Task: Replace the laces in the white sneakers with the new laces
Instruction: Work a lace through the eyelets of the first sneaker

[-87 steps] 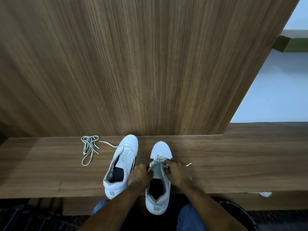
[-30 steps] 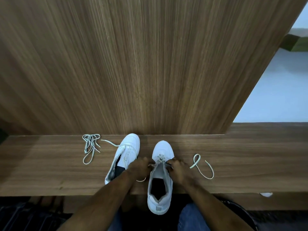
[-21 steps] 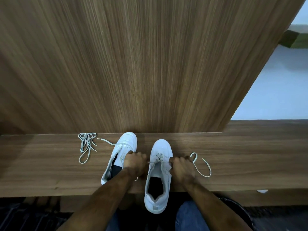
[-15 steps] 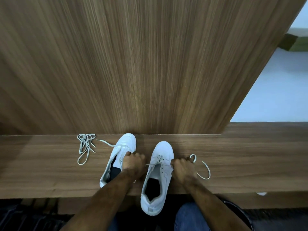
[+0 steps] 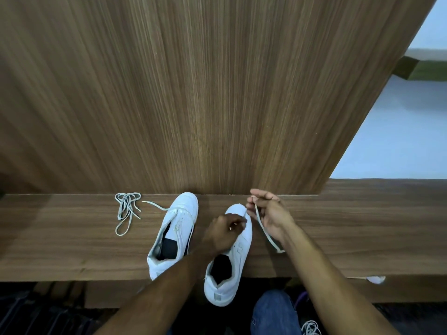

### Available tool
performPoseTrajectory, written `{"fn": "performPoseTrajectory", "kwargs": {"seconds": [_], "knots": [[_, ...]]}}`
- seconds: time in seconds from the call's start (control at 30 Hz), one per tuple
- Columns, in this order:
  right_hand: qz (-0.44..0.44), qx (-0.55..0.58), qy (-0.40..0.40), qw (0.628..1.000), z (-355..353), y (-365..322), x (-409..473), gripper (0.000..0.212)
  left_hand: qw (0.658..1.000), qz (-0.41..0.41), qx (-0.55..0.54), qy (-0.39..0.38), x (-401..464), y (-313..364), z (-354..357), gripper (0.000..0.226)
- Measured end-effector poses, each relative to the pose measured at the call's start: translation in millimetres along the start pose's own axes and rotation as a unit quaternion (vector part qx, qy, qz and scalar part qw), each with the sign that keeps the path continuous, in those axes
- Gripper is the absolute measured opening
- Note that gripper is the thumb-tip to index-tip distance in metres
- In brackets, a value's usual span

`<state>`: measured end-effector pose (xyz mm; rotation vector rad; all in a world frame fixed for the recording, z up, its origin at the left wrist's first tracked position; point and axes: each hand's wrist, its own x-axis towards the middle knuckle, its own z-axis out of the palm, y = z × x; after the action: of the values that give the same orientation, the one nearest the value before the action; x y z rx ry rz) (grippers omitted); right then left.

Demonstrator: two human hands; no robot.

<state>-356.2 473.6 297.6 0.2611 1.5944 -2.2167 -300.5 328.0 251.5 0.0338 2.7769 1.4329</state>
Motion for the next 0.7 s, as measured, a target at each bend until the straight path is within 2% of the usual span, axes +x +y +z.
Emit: {"fn": "performPoseTrajectory", "kwargs": {"seconds": [0.1, 0.17, 0.2, 0.37, 0.53, 0.63, 0.7], "knots": [[-0.001, 0.059, 0.007, 0.998, 23, -3, -1, 0.021, 0.968, -0.04, -0.246, -0.019, -8, 25, 9, 0.016], [0.005, 0.075, 0.018, 0.997, 30, -3, -2, 0.02, 0.939, -0.086, -0.332, -0.031, -10, 28, 12, 0.018], [0.008, 0.081, 0.023, 0.996, 29, -4, -2, 0.019, 0.936, -0.094, -0.338, -0.042, -11, 27, 9, 0.02], [-0.001, 0.062, 0.098, 0.993, -3, -8, 9, 0.018, 0.969, -0.094, -0.216, -0.073, -18, -7, -25, 0.016], [-0.006, 0.018, 0.241, 0.97, -47, 14, 11, 0.024, 0.992, -0.109, -0.063, 0.004, -19, -50, -71, 0.021], [-0.025, -0.121, 0.273, 0.954, -59, 39, 11, 0.03, 0.992, -0.122, -0.011, 0.027, -19, -72, -78, 0.028], [-0.049, -0.263, 0.231, 0.936, -55, 54, 10, 0.025, 0.992, -0.123, -0.018, 0.03, -20, -75, -73, 0.029]]}}
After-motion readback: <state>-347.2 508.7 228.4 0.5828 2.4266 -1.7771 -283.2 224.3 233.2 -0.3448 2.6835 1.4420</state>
